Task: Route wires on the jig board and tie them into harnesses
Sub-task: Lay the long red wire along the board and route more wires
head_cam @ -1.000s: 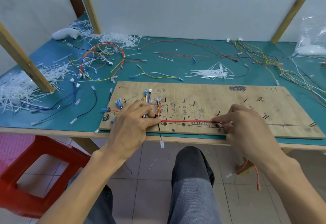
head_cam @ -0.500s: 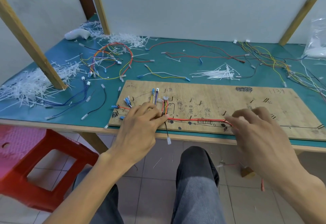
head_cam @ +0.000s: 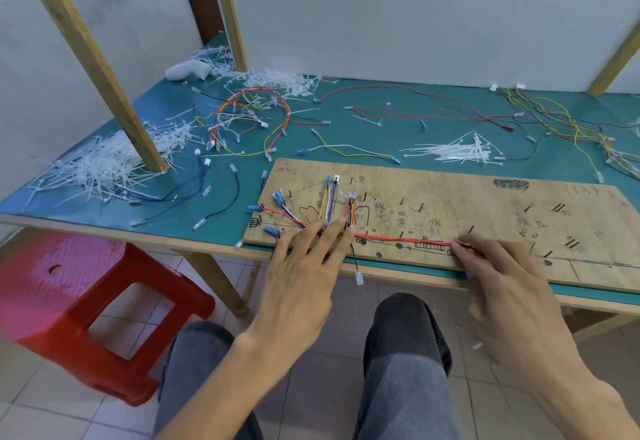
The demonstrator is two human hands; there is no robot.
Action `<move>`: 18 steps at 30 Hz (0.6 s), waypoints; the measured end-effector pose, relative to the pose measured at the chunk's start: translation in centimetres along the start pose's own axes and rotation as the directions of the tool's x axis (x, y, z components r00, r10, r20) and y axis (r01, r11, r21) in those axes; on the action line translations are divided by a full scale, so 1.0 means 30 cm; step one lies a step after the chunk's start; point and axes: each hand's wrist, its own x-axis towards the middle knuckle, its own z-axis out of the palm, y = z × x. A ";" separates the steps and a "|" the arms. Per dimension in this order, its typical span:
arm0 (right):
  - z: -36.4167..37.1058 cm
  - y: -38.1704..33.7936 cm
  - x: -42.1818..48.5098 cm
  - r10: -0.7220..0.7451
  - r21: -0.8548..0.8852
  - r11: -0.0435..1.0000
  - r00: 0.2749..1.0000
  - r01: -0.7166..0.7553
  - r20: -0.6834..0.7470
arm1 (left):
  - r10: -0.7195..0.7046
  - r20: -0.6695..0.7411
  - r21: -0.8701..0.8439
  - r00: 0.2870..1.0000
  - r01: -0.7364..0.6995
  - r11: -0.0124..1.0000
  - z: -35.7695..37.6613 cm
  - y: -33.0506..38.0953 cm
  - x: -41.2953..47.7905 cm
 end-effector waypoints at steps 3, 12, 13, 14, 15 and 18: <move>0.001 0.011 0.000 -0.036 0.047 0.998 0.999 0.038 -0.025 | 0.006 -0.073 -0.113 0.997 -0.014 0.994 -0.012 -0.007 -0.011; 0.009 0.029 -0.003 -0.039 0.068 0.997 0.998 0.042 -0.043 | -0.141 -0.311 -0.277 0.940 0.052 0.960 -0.042 -0.068 -0.078; 0.010 0.031 -0.004 -0.039 0.075 0.996 0.998 0.043 -0.050 | -0.162 -0.347 -0.289 0.924 0.059 0.955 -0.043 -0.085 -0.089; 0.010 0.034 -0.004 -0.036 0.081 0.996 0.998 0.040 -0.054 | -0.190 -0.377 -0.302 0.907 0.073 0.950 -0.043 -0.104 -0.102; 0.010 0.037 -0.004 -0.027 0.087 0.996 0.998 0.031 -0.056 | -0.225 -0.395 -0.317 0.890 0.098 0.943 -0.044 -0.122 -0.114; 0.014 0.051 -0.006 -0.001 0.098 0.995 0.997 0.008 -0.074 | -0.288 -0.394 -0.336 0.873 0.155 0.929 -0.042 -0.171 -0.133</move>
